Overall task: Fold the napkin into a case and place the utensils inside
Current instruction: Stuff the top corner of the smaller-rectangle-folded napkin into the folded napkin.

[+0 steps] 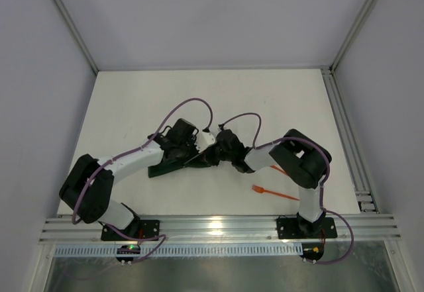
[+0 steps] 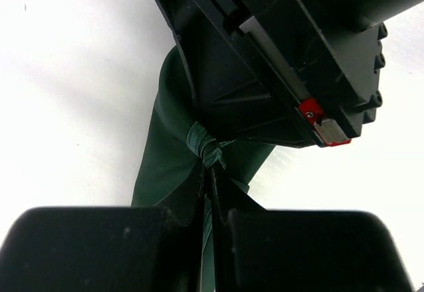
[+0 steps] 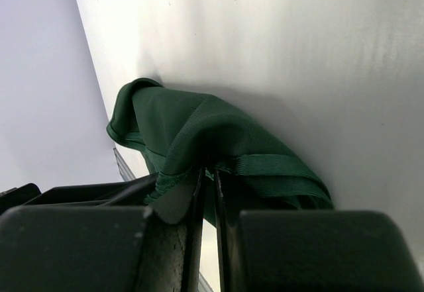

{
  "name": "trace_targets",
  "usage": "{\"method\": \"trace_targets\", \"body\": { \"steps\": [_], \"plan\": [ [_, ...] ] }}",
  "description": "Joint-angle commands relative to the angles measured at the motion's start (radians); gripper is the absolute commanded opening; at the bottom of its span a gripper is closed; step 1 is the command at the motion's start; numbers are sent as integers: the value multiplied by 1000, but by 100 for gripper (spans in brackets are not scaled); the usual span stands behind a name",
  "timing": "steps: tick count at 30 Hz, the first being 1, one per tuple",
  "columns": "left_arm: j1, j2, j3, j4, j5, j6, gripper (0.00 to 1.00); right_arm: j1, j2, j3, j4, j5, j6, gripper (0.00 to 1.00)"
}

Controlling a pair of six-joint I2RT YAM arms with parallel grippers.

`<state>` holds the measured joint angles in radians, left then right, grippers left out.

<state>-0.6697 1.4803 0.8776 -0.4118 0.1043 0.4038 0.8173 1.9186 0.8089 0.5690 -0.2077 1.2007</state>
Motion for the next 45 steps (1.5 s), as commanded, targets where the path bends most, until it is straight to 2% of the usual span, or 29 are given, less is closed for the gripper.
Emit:
{"method": "trace_targets", "body": {
  "steps": [1, 9, 12, 16, 27, 35, 40, 42, 45],
  "plan": [
    [-8, -38, 27, 70, 46, 21, 0, 16, 31, 55, 49, -16, 31, 13],
    [-7, -45, -22, 67, 103, 73, 0, 16, 100, 58, 101, 28, 94, 13],
    [-7, -49, -49, 68, 115, 96, 0, 16, 144, 18, 257, 65, 164, 13],
    [-7, -60, -66, 79, 121, 101, 0, 16, 191, 4, 371, 79, 209, 13],
    [-8, -64, -77, 70, 129, 110, 0, 2, 137, 0, 140, 183, 184, 13],
    [15, -95, -55, 34, 156, 67, 0, -1, 94, -45, 109, 188, 162, 13],
    [15, -55, 6, -63, 166, 38, 41, -1, 95, -31, 88, 174, 154, 14],
    [15, -51, 40, -100, 166, 29, 49, -3, 99, -36, 92, 174, 166, 13],
    [16, -48, 86, -148, 141, -6, 56, -1, 100, -43, 104, 172, 172, 13]
  ]
}}
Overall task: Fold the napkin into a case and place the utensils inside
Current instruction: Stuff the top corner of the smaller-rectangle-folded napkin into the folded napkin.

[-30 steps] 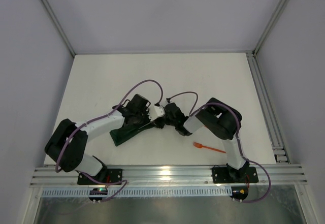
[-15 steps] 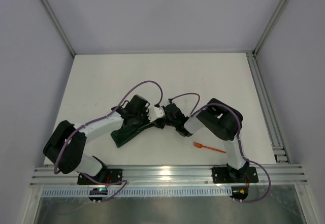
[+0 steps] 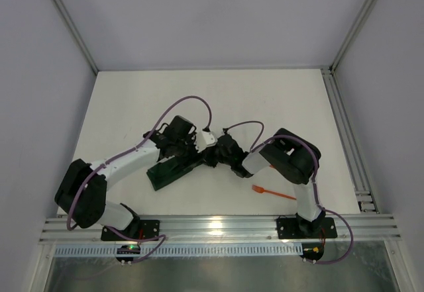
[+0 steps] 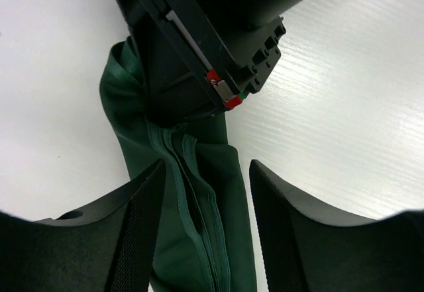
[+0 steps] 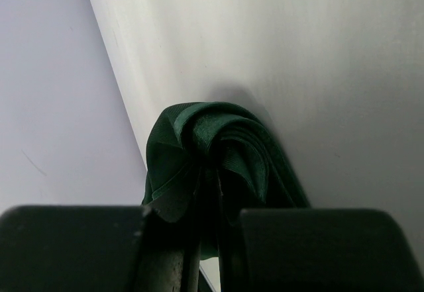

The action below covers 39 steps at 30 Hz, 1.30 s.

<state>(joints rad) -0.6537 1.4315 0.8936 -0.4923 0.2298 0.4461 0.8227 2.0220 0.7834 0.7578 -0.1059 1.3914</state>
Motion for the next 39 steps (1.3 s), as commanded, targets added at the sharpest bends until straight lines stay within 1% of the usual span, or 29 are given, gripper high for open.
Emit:
{"method": "trace_targets", "body": {
  "steps": [1, 6, 12, 15, 20, 21, 23, 28, 31, 32, 34, 35, 36, 39],
  "plan": [
    [-1, 4, 82, -69, -13, -61, 57, -7, -2, -19, -81, 69, -19, 13],
    [0, 81, 152, -80, -46, -115, 57, -7, -2, -22, -68, 63, -14, 13],
    [-1, 187, 151, -51, -96, -133, 55, -8, 0, -29, -45, 57, -3, 13],
    [-1, 184, 143, -48, -115, -141, 53, -7, 0, -30, -43, 57, -3, 13],
    [-1, 191, 140, -54, -159, -153, 51, -8, 6, -27, -37, 54, 0, 13],
    [-1, 196, 139, -52, -173, -155, 49, -7, 6, -27, -35, 52, 0, 14],
    [-3, 207, 139, -55, -182, -162, 48, -5, 6, -32, -31, 54, 3, 13],
    [-3, 219, 139, -46, -166, -181, 47, -7, 9, -30, -25, 52, 8, 13],
    [-3, 221, 134, -34, -147, -187, 36, -7, 11, -29, -23, 51, 11, 13],
    [-1, 221, 134, -32, -144, -187, 25, -7, 11, -29, -23, 51, 9, 13],
    [-3, 219, 131, -31, -133, -184, 15, -7, 11, -29, -21, 52, 9, 13],
    [-3, 218, 130, -32, -130, -184, 3, -7, 11, -29, -21, 48, 9, 14],
    [-1, 211, 128, -31, -127, -181, 0, -7, 11, -27, -20, 46, 8, 13],
    [-3, 184, 117, -14, -130, -170, 0, -7, 11, -27, -12, 37, 8, 13]
  ]
}}
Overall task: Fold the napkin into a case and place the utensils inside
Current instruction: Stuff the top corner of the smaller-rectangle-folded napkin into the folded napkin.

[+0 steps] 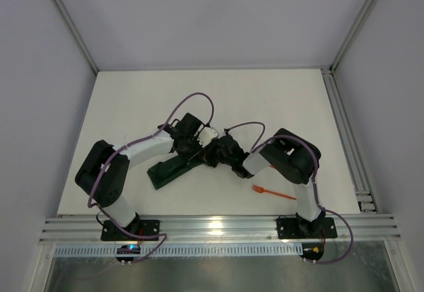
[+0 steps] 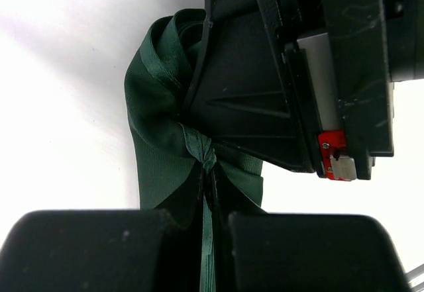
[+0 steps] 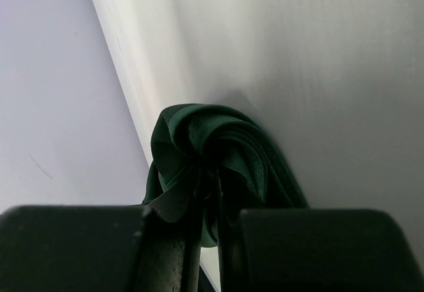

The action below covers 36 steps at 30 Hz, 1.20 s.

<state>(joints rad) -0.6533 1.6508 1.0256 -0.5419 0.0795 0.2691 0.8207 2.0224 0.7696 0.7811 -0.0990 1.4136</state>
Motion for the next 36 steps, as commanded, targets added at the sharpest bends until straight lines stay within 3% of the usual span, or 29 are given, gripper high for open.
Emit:
{"method": "trace_targets", "body": {
  "steps": [1, 7, 20, 36],
  "plan": [
    [-3, -46, -16, 40, 22, 9, 0, -5, 9, -13, -26, 27, -15, 13],
    [-2, -164, -30, 68, 29, 50, 0, -5, -27, -6, 15, -1, -34, 14],
    [-3, -218, -79, 79, 124, 150, 0, -5, -31, 66, 9, -42, -76, 17],
    [-3, -60, -119, 143, 124, 180, 0, -60, 22, 30, -11, -28, -67, 22]
  ]
}}
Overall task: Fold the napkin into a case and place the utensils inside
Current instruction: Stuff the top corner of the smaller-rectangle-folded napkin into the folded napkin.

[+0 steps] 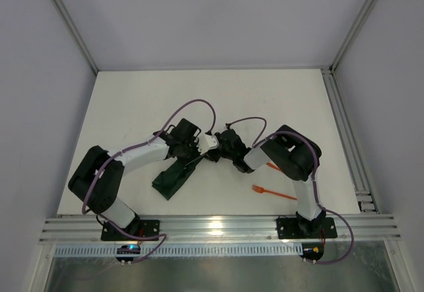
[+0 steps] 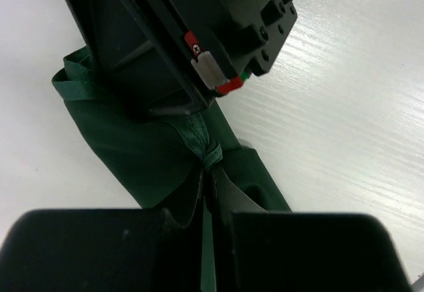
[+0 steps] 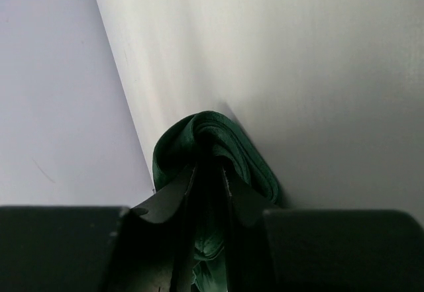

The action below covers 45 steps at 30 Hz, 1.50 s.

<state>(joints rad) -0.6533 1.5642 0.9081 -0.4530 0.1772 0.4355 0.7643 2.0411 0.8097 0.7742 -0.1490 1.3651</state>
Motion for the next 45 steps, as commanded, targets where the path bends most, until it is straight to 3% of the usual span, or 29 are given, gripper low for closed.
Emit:
{"method": "trace_targets", "body": {
  "steps": [1, 12, 22, 27, 41, 45],
  "plan": [
    [-3, 36, -5, 62, 25, 14, 0, -3, -2, -18, -9, 16, -23, 22],
    [-3, 77, -18, 66, 19, 17, 2, -20, -152, -76, -154, 14, -139, 23],
    [-3, 71, -18, 60, 28, 14, 3, -33, -303, -46, -326, 48, -357, 24],
    [-3, 63, -14, 51, 31, 11, 4, -19, -312, 2, -325, 29, -425, 24],
    [-5, 56, -11, 50, 34, 3, 4, 44, -265, 60, -288, 29, -419, 23],
    [-5, 33, -17, 57, 48, -4, 4, 41, -260, -2, -146, 38, -353, 23]
  ]
}}
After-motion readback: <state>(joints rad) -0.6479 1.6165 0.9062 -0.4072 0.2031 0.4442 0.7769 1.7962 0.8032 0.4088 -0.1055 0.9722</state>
